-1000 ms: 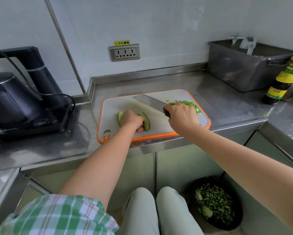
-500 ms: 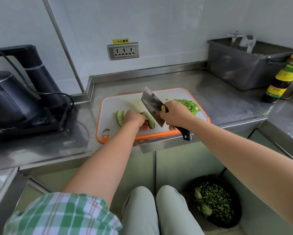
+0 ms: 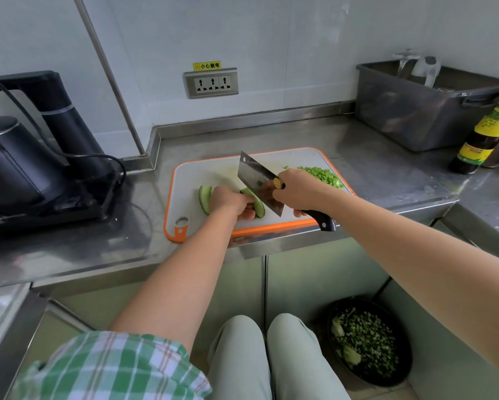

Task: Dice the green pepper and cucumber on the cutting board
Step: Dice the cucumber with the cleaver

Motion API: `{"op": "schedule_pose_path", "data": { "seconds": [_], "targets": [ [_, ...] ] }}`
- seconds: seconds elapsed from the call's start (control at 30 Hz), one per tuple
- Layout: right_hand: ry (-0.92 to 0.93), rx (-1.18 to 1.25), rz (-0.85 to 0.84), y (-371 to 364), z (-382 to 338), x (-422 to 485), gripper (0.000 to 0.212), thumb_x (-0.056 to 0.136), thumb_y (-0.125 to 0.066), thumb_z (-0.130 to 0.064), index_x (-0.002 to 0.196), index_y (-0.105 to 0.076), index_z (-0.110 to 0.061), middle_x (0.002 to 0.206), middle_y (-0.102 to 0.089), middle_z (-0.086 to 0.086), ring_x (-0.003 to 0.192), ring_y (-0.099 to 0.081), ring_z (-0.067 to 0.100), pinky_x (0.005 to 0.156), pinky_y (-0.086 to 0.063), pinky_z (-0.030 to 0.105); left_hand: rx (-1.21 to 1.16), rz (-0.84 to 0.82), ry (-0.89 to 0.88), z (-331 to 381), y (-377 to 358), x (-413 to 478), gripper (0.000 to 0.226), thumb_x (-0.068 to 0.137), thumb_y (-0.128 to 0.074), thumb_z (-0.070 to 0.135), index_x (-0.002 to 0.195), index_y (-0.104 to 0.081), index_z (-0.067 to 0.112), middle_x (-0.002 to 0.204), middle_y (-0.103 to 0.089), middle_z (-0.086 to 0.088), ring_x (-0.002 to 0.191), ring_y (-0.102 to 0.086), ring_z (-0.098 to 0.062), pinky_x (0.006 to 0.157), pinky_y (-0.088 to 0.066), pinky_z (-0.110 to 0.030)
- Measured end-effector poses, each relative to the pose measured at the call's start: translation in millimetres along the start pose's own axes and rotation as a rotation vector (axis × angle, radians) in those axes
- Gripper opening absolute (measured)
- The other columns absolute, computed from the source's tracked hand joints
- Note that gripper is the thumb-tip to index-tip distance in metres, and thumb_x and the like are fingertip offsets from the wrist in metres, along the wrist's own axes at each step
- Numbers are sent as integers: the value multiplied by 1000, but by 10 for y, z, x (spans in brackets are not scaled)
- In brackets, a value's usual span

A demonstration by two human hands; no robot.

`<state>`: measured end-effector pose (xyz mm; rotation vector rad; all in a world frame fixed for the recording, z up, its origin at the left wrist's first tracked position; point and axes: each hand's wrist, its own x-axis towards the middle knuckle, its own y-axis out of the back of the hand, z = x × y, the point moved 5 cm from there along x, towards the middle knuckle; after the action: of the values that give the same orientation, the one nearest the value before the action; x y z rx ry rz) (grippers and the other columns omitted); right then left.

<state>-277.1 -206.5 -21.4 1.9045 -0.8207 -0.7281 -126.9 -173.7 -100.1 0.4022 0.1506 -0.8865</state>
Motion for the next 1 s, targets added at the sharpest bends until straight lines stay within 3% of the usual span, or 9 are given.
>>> {"op": "schedule_pose_path", "data": {
  "seconds": [0.13,0.27,0.5,0.67,0.73,0.87,1.0],
  "targets": [
    [-3,-9,-11,41,-9,-20,11,94,-40,-10,92,-48,-3,68,-52,10,39,-54,17,33,-37,20,3,13,0,-8,1,6,20,76,-73,-2,61,-59,1,41,-59,-7,42,-58,-24,67,-58,-42],
    [-11,6,-17,112,-7,-16,14,92,-39,-9,92,-50,-1,70,-54,14,33,-51,14,32,-36,17,-7,21,-5,2,-2,-23,26,80,-71,-1,60,-54,4,52,-60,-10,33,-55,-19,66,-57,-40],
    [-24,-78,-59,133,-35,32,11,91,-40,-11,82,-44,-6,71,-55,14,41,-50,21,39,-37,22,0,15,-6,12,6,-33,26,81,-71,0,63,-53,5,60,-61,-13,35,-56,-19,62,-58,-38],
    [-58,-139,-135,162,-102,74,15,92,-42,-15,88,-48,-3,66,-56,14,43,-47,21,45,-38,22,4,-2,-3,19,2,-44,25,83,-70,0,66,-53,6,61,-61,-10,36,-56,-17,58,-57,-33],
    [-69,-124,-160,142,-127,64,17,92,-42,-15,90,-51,-1,60,-55,12,42,-46,20,45,-38,22,-3,-10,2,19,0,-48,26,84,-69,0,64,-53,6,62,-61,-11,39,-57,-18,64,-59,-36],
    [-86,-84,-152,44,-103,46,19,91,-41,-13,90,-52,1,54,-54,12,38,-46,22,44,-39,22,0,-3,23,17,4,-40,23,84,-69,1,66,-55,5,68,-64,-13,65,-67,-30,79,-59,-43],
    [-62,-22,-115,-26,-85,7,17,93,-39,-10,82,-47,-1,54,-51,14,35,-46,21,39,-38,20,9,10,22,15,3,-31,18,81,-70,0,67,-60,3,68,-66,-15,68,-68,-32,78,-59,-46]
  ]
}}
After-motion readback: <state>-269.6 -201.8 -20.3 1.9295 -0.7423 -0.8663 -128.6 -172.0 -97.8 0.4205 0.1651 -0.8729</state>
